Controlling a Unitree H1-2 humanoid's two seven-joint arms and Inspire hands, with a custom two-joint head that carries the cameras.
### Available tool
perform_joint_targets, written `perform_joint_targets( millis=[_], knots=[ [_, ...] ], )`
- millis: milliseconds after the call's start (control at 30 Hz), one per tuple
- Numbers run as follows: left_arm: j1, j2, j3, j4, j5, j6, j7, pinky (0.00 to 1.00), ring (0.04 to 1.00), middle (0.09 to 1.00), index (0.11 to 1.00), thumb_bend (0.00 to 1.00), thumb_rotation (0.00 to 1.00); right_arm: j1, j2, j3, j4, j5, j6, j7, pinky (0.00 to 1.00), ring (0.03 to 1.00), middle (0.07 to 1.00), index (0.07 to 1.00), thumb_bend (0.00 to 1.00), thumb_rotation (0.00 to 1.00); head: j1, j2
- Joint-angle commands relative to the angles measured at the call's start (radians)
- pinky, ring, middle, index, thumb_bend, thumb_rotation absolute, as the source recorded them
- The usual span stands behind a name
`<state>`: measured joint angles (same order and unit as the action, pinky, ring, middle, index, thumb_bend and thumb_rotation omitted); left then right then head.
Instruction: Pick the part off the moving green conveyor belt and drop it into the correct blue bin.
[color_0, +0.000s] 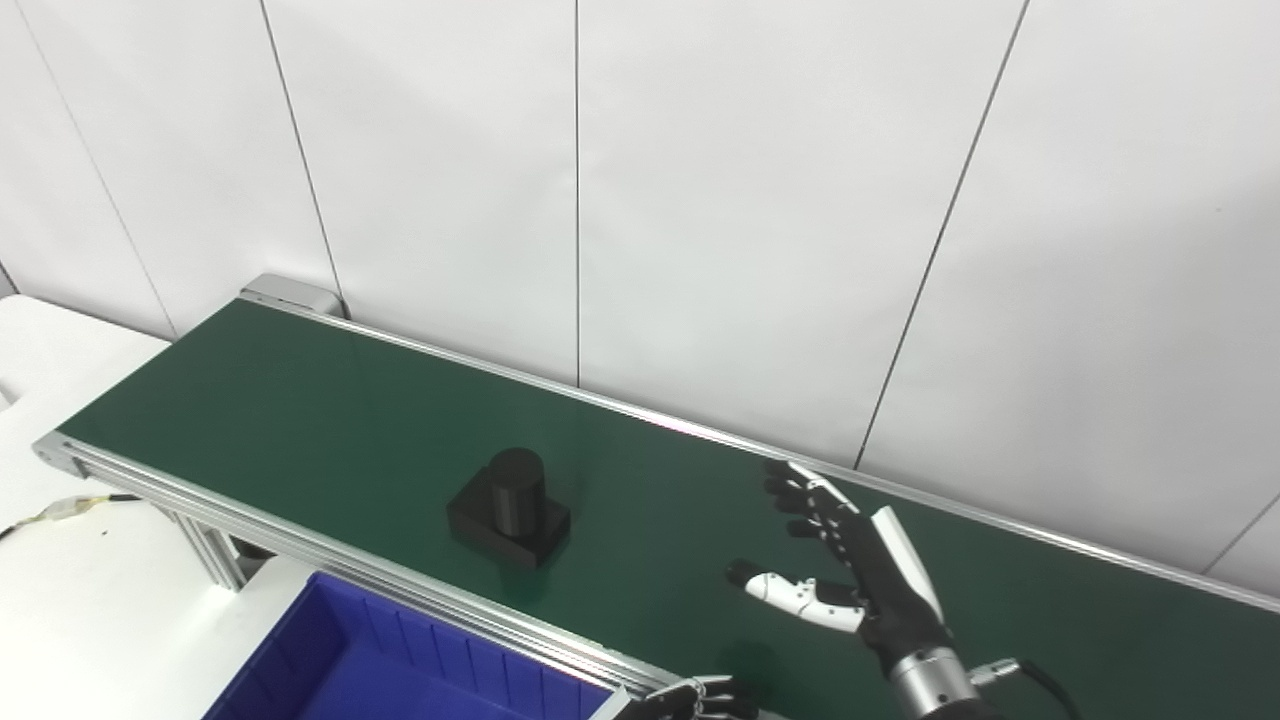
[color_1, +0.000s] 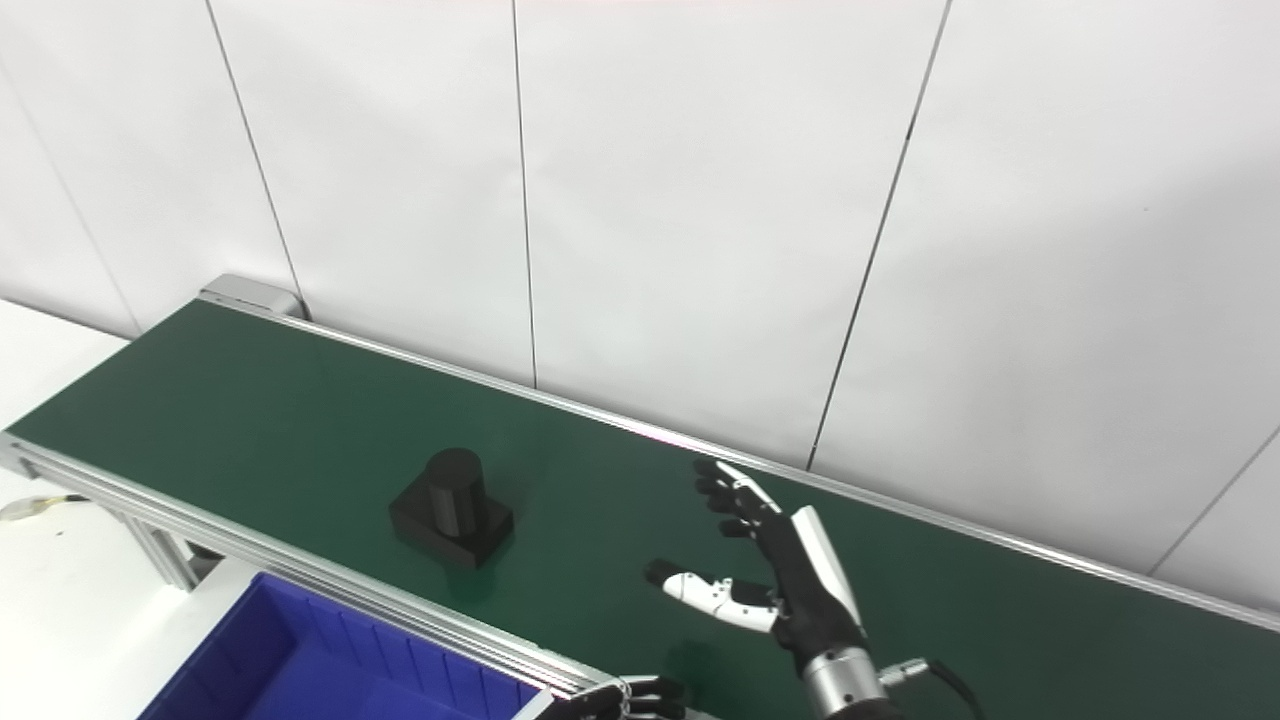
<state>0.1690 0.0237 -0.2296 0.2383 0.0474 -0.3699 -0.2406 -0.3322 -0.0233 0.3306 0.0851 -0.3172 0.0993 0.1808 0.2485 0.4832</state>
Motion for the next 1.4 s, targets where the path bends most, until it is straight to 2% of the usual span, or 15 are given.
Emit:
perform_joint_targets(
  millis=[0,67,267,600,967,1100,1267,1367],
  knots=[
    [-0.009,-0.006,-0.007,-0.018,0.002,-0.021,0.005,0.64,0.754,0.797,0.805,0.84,0.48,-0.048,0.023,0.011,-0.002,-0.016,-0.053,-0.019,0.81,0.851,0.845,0.874,0.64,0.34,0.0,0.002],
    [-0.008,-0.007,-0.009,-0.018,-0.001,-0.018,0.004,0.64,0.748,0.788,0.794,0.84,0.48,-0.056,0.033,0.018,0.021,-0.02,-0.061,-0.024,0.8,0.843,0.842,0.873,0.65,0.36,0.0,0.002],
    [-0.005,-0.007,-0.014,-0.019,-0.001,-0.022,0.004,0.65,0.748,0.783,0.774,0.83,0.48,-0.074,0.063,0.034,0.082,-0.027,-0.083,-0.043,0.79,0.825,0.824,0.858,0.67,0.32,-0.001,0.004],
    [-0.001,-0.009,-0.021,-0.027,0.0,-0.017,0.008,0.66,0.749,0.782,0.77,0.83,0.49,-0.095,0.094,0.072,0.133,-0.045,-0.108,-0.051,0.76,0.817,0.819,0.85,0.69,0.35,0.002,0.009],
    [0.007,-0.013,-0.023,-0.033,-0.002,-0.021,0.01,0.67,0.746,0.784,0.771,0.81,0.48,-0.107,0.12,0.112,0.156,-0.056,-0.088,-0.038,0.76,0.825,0.827,0.866,0.68,0.33,0.005,0.014],
    [0.013,-0.013,-0.027,-0.051,0.004,0.005,0.011,0.68,0.746,0.782,0.772,0.83,0.5,-0.114,0.126,0.13,0.188,-0.066,-0.112,-0.045,0.77,0.829,0.834,0.871,0.69,0.35,0.007,0.016],
    [0.013,-0.016,-0.031,-0.049,0.01,-0.006,0.018,0.66,0.729,0.76,0.757,0.81,0.49,-0.133,0.129,0.153,0.23,-0.088,-0.125,-0.053,0.76,0.819,0.83,0.864,0.7,0.37,0.007,0.017],
    [0.01,-0.014,-0.036,-0.045,0.014,-0.007,0.019,0.65,0.724,0.764,0.764,0.82,0.51,-0.153,0.135,0.147,0.274,-0.083,-0.14,-0.055,0.76,0.822,0.829,0.864,0.7,0.38,0.01,0.016]
  ],
)
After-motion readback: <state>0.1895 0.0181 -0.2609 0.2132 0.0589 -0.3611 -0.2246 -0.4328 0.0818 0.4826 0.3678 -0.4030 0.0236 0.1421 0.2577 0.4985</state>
